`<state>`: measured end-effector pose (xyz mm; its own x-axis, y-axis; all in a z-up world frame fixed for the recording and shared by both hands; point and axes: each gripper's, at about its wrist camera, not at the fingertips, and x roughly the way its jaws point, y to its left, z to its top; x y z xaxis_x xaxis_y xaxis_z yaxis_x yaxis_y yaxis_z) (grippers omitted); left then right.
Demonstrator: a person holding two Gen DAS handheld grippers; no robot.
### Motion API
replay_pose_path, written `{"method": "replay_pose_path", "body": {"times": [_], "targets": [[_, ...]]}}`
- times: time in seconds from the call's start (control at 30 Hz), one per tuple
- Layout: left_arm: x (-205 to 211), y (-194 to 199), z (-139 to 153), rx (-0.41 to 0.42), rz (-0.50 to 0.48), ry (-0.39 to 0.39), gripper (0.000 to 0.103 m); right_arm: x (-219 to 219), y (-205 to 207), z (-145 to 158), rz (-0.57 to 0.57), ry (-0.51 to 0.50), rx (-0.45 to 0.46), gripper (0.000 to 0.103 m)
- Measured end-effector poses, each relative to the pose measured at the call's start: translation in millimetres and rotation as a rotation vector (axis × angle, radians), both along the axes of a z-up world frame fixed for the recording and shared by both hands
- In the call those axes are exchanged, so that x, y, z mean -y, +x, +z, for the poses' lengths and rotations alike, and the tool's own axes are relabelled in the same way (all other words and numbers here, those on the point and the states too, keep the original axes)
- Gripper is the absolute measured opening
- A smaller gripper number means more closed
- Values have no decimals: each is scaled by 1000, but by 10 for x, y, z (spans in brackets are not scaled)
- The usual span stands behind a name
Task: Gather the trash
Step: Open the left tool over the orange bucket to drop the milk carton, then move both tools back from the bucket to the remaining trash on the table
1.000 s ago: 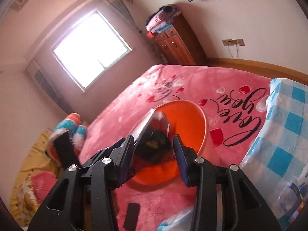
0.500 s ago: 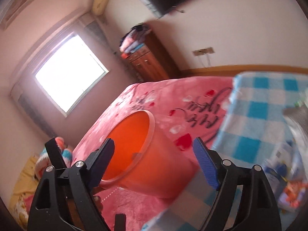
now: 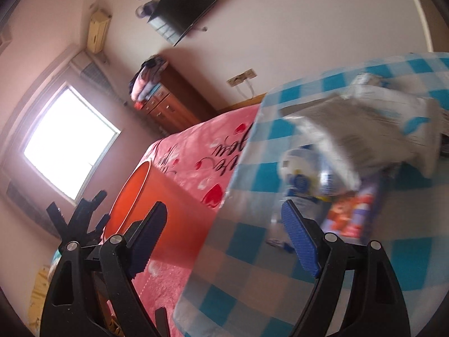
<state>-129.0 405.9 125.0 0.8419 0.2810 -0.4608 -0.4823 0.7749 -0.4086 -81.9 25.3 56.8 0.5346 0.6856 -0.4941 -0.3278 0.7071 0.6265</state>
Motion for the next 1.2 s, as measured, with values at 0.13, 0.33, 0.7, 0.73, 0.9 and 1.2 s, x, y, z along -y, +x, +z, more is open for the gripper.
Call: {"method": "replay_pose_path", "body": {"times": [0.13,0.33,0.7,0.73,0.9,1.2], "targets": [[159,-69,54,-6,-3,17,88,208,-58,12,-46,-3,24,83],[372,-206,82,-16,0,38,88,393,-55,-10,-69,43,50,83],[641,-285,74,-33,29,125,88,1101,33,-197,-221,47,34,90],[655,-265,76,-43,27,137,88,1209,48,-226,-243,50,31,90],[712,-194,36,-96,5,133,88,1588,141,-374,-315,35,17,91],[1327,-291,327,-175,6,393,89,1977,385,-609,-290,145,-30,91]]}}
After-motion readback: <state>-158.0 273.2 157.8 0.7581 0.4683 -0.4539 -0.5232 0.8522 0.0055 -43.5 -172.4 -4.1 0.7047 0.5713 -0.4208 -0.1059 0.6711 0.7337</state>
